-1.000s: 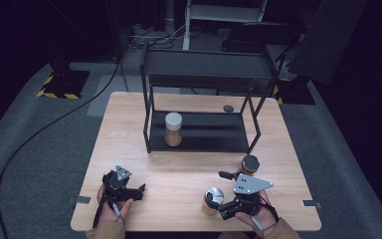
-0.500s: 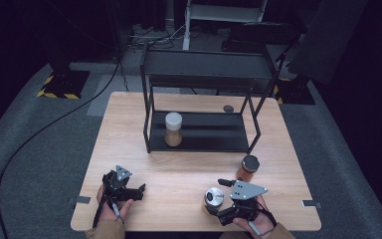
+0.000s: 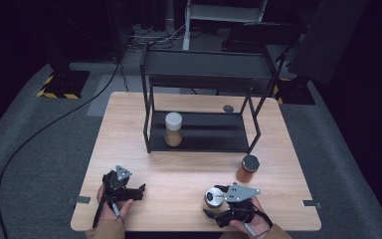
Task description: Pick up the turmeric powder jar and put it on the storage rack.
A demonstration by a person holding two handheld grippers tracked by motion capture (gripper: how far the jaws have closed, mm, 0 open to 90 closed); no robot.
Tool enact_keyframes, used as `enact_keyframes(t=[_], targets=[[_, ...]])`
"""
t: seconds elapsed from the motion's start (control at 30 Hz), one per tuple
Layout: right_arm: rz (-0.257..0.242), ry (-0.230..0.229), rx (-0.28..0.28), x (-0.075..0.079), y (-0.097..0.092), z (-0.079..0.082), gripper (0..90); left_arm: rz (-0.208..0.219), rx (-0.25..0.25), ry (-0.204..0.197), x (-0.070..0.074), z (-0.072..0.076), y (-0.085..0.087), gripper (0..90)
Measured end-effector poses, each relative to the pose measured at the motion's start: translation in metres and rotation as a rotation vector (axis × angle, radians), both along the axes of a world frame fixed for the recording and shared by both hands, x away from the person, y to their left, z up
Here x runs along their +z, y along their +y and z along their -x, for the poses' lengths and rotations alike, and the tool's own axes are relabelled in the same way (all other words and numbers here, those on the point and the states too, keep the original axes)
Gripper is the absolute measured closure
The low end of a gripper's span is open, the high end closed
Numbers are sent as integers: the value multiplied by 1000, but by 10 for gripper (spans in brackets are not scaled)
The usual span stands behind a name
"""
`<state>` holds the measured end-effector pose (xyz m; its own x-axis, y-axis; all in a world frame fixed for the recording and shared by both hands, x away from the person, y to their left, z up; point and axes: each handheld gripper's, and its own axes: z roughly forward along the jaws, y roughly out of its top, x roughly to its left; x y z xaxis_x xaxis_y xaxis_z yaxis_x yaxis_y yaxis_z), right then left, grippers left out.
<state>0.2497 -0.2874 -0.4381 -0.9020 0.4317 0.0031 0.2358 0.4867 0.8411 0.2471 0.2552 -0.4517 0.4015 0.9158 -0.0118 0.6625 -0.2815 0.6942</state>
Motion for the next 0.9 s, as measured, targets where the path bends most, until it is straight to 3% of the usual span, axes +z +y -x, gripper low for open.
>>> enact_keyframes(t=[0.23,0.3,0.6,0.9], targets=[[22,25,17,-3,2,-5,281,0,0,0,0,0,0,3],[49,5,12,-1,5,-2,312,0,0,0,0,0,0,3],[63,10,3,7,10,-2,316,-2,-3,1,0,-1,0,3],[64,-2,-11,26,14,-4,316,-2,-4,0,0,-1,0,2]])
